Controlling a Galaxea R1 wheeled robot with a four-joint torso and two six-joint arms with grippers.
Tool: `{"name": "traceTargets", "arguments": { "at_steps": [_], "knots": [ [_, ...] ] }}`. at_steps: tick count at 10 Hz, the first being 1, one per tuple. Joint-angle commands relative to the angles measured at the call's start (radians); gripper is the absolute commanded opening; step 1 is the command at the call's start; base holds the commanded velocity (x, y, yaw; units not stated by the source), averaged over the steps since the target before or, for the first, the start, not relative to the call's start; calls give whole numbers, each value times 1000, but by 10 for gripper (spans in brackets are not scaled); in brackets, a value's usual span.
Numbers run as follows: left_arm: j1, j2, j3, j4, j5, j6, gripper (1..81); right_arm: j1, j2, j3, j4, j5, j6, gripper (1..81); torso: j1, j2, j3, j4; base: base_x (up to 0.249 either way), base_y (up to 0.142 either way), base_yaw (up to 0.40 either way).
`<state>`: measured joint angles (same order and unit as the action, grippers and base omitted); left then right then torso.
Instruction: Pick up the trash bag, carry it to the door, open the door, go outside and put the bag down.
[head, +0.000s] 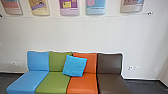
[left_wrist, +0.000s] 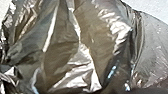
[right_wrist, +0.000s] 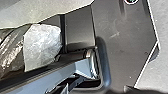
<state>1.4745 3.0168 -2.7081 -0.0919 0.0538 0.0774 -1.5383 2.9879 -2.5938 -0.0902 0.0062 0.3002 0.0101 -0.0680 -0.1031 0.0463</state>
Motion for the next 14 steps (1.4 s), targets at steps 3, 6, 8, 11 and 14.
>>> {"name": "traceTargets", "arguments": {
  "at_steps": [3, 6, 8, 11, 14],
  "knots": [
    [-39, 4, 5, 26, 77, 4, 10, 37, 4, 5, -8, -57, -1, 811, 0, 0, 0, 0, 0, 0, 0],
    [-39, 4, 5, 26, 78, 5, 10, 37, 4, 3, -9, -57, -1, 811, 0, 0, 0, 0, 0, 0, -148],
    [-39, 4, 5, 24, 78, 4, 10, 37, 4, 2, -8, -57, -1, 811, 0, 0, 0, 0, 0, 0, -175],
    [-41, 7, 5, 24, 78, 4, 10, 46, 18, -4, -9, -63, 0, 811, 0, 0, 0, 0, 0, 0, -194],
    [-42, 5, 5, 23, 78, 4, 10, 45, 45, -34, -5, -58, -1, 811, 0, 0, 0, 0, 0, 0, -204]
  ]
}}
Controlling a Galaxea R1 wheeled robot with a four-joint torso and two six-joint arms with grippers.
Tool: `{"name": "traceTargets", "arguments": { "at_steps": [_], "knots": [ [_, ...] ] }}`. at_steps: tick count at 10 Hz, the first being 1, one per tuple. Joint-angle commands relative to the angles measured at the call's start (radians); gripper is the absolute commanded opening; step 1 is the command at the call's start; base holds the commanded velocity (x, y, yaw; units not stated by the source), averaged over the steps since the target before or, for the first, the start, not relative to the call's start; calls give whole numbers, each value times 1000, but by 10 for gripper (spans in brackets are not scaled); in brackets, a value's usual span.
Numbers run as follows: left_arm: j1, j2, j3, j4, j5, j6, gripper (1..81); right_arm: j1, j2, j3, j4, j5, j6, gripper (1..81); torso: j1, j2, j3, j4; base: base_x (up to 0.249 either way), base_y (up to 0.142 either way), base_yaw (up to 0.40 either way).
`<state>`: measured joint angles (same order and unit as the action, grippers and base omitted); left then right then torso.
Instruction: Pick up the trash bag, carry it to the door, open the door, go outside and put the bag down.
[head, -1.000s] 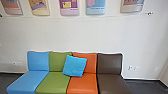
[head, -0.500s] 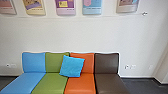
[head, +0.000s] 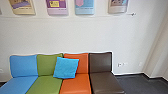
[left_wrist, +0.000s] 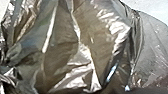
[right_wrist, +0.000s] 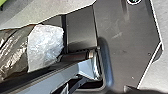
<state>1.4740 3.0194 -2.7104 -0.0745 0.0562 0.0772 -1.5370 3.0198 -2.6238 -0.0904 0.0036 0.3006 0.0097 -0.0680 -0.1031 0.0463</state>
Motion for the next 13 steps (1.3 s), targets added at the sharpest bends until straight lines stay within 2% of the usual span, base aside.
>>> {"name": "traceTargets", "arguments": {
  "at_steps": [1, 13],
  "knots": [
    [-43, 3, 8, 5, 74, 4, 10, 44, 15, -11, -12, -56, -2, 811, 0, 0, 0, 0, 0, 0, -205],
    [-48, 15, 3, 6, 67, 4, 10, 48, 38, -25, -5, -57, 3, 811, 0, 0, 0, 0, 0, 0, -280]
  ]
}}
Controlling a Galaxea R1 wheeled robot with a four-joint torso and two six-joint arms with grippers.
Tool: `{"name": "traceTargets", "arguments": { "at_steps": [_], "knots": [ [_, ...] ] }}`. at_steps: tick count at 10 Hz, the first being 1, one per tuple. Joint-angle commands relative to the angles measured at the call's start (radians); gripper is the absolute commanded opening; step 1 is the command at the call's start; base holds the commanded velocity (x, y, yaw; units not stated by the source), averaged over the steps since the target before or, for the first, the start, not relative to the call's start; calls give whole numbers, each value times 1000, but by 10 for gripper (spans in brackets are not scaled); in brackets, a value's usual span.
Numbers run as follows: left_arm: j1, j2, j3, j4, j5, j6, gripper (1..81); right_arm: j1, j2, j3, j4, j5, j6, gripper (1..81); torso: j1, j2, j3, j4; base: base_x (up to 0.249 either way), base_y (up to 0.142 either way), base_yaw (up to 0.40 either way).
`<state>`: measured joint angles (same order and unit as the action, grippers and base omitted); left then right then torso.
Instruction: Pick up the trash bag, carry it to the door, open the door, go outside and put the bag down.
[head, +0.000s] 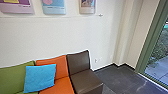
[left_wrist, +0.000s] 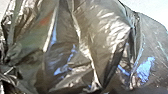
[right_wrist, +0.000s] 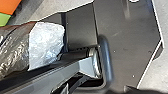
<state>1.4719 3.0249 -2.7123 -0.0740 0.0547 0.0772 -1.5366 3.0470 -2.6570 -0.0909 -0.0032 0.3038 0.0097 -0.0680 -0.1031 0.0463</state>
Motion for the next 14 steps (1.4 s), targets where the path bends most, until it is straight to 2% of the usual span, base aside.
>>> {"name": "traceTargets", "arguments": {
  "at_steps": [1, 5, 14],
  "knots": [
    [-46, 10, 5, 5, 67, 4, 10, 48, 11, 8, -4, -52, 0, 811, 0, 0, 0, 0, 0, 0, -302],
    [-49, 8, -34, 5, 67, 4, 10, 49, 6, 5, -7, -52, -2, 811, 0, 0, 0, 0, 0, 0, -296],
    [-51, 22, -34, 3, 65, 4, 10, 34, 15, -24, -7, -46, -2, 811, 0, 0, 0, 0, 0, 0, -291]
  ]
}}
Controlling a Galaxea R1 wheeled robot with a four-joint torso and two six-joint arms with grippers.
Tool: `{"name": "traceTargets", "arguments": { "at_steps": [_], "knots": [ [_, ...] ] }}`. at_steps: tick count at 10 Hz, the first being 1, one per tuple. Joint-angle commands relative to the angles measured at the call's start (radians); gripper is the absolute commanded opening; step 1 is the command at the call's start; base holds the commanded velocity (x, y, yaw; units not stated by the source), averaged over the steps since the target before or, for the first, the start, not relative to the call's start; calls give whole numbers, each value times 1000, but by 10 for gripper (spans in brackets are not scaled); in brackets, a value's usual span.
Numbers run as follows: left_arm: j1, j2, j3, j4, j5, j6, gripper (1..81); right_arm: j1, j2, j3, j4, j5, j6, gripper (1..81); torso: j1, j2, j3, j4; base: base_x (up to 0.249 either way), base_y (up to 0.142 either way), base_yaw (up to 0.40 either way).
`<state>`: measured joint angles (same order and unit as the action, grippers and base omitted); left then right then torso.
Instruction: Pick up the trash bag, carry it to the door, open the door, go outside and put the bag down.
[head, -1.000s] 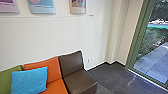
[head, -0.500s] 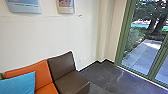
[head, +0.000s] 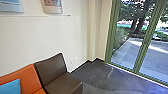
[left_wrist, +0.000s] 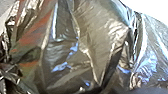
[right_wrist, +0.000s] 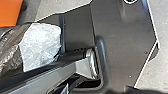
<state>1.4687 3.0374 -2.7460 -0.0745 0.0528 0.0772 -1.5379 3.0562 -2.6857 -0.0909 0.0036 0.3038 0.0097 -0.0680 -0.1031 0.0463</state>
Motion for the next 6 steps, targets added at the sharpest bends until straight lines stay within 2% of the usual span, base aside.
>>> {"name": "traceTargets", "arguments": {
  "at_steps": [1, 3, 5, 6],
  "knots": [
    [-46, 11, 0, 5, 67, 4, 10, 35, 6, 5, -7, -53, -2, 811, 0, 0, 0, 0, 0, 0, -292],
    [-47, 11, 0, 5, 67, 4, 10, 35, 9, 5, -9, -53, -2, 811, 0, 0, 0, 0, 0, 0, -291],
    [-47, 9, 0, 5, 67, 4, 10, 29, 28, 2, -66, -54, -17, 811, 0, 0, 0, 0, 0, 0, -291],
    [-47, 9, 0, 4, 67, 4, 10, 28, 29, -3, -64, -53, -17, 811, 0, 0, 0, 0, 0, 0, -292]
  ]
}}
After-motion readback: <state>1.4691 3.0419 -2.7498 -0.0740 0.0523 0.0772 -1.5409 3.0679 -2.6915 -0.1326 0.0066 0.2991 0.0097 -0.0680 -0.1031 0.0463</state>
